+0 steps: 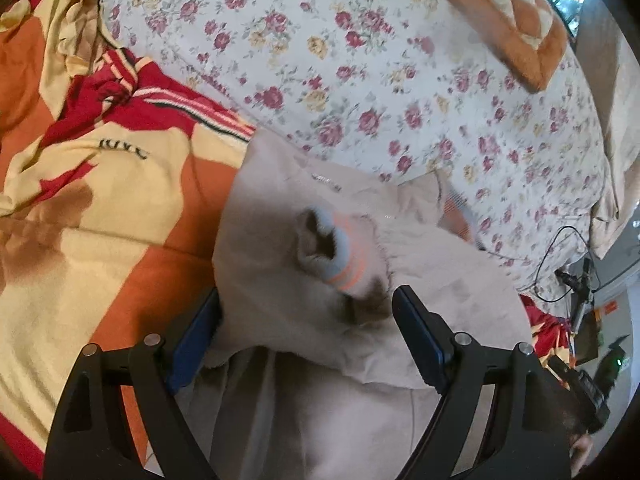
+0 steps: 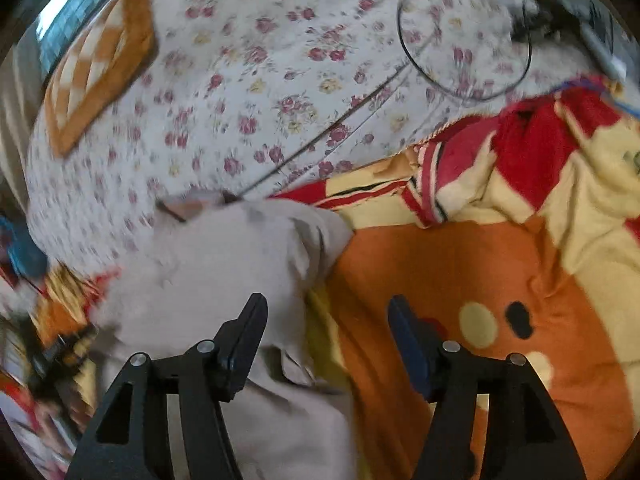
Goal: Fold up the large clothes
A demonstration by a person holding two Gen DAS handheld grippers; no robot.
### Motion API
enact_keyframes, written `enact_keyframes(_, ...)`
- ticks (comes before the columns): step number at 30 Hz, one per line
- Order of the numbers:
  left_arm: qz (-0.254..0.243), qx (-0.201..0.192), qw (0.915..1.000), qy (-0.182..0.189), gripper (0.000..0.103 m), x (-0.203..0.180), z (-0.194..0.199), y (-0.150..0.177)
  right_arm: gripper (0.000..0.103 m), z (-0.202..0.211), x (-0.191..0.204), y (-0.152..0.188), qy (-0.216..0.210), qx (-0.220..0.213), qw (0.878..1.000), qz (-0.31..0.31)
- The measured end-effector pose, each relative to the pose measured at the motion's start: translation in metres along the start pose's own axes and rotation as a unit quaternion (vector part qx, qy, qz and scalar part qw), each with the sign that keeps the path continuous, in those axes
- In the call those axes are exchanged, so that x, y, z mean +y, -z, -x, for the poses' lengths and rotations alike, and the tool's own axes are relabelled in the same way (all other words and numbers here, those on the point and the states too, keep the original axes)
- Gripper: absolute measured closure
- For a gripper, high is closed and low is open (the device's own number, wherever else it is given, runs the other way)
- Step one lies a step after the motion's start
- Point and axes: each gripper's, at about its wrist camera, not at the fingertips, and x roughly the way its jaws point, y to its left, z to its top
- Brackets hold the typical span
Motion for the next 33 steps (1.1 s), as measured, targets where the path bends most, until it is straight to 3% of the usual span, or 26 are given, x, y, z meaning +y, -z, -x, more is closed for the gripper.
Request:
enact_keyframes(5, -0.013, 0.015, 0.9996, -0.020, 0.007, -0.011, -0.015, -0.004, 0.037, -0.045, 0.003, -0.019, -0.006, 0.035, 0.999, -0.006)
enact_keyframes(9, -0.032, 0.017, 0.9991, -0.024, 0.007, -0.030, -0.030, -0.006, 0.033, -0.073, -0.011, -0.020, -0.073, 0.057, 0.993, -0.067)
enact_keyframes(11, -0.047, 0.008, 0.9985, -0.026, 0.015, -0.038, -0.027, -0.005, 0.032, -0.087, -0.016, -0.020, -0.111, 0.068, 0.987, -0.092)
enact_keyframes(13, -0.071, 0.005, 0.9964, -0.046, 0.035, -0.045, -0.022, -0.006, 0.033, -0.096, -0.013, -0.023, -0.123, 0.075, 0.986, -0.086)
enact_keyframes(14, -0.082, 0.000, 0.9950, -0.057, 0.037, -0.047, -0.017, -0.006, 0.037, -0.098, -0.010, -0.024, -0.128, 0.075, 0.986, -0.075)
enact_keyframes(16, -0.088, -0.005, 0.9946, -0.056, 0.038, -0.043, -0.011, -0.006, 0.081, -0.092, 0.004, -0.029, -0.117, 0.056, 0.991, -0.029)
enact_keyframes(17, -0.085, -0.003, 0.9948, -0.055, 0.038, -0.039, -0.009, -0.006, 0.094, -0.081, 0.015, -0.031, -0.089, 0.026, 0.996, 0.010)
enact_keyframes(18, -0.078, 0.001, 0.9952, -0.058, 0.038, -0.033, -0.008, -0.005, 0.095, -0.070, 0.027, -0.032, -0.063, -0.003, 0.997, 0.049)
enact_keyframes(20, -0.065, 0.011, 0.9952, -0.073, 0.038, -0.022, -0.013, -0.002, 0.097, -0.072, 0.037, -0.034, -0.017, -0.012, 0.995, 0.093)
enact_keyframes(22, -0.050, 0.028, 0.9937, -0.096, 0.038, -0.013, -0.019, 0.002, 0.097, -0.092, 0.029, -0.029, 0.050, 0.012, 0.994, 0.092)
enact_keyframes(23, -0.046, 0.034, 0.9927, -0.106, 0.038, -0.007, -0.020, 0.005, 0.097, -0.095, 0.021, -0.026, 0.053, 0.019, 0.995, 0.077)
enact_keyframes(25, -0.051, 0.029, 0.9921, -0.111, 0.038, -0.003, -0.013, 0.007, 0.089, -0.081, 0.001, -0.023, 0.009, 0.032, 0.999, 0.016)
enact_keyframes(27, -0.053, 0.022, 0.9915, -0.117, 0.037, 0.004, -0.001, 0.007, 0.065, -0.056, -0.010, -0.021, -0.020, 0.032, 0.999, -0.009)
enact_keyframes(29, -0.038, 0.019, 0.9926, -0.114, 0.036, 0.012, 0.010, 0.008, 0.049, -0.021, -0.010, -0.016, -0.037, 0.019, 0.999, 0.006)
enact_keyframes(33, -0.009, 0.024, 0.9945, -0.101, 0.034, 0.024, 0.027, 0.020, 0.045, -0.007, 0.005, 0.012, -0.048, 0.043, 0.996, 0.063)
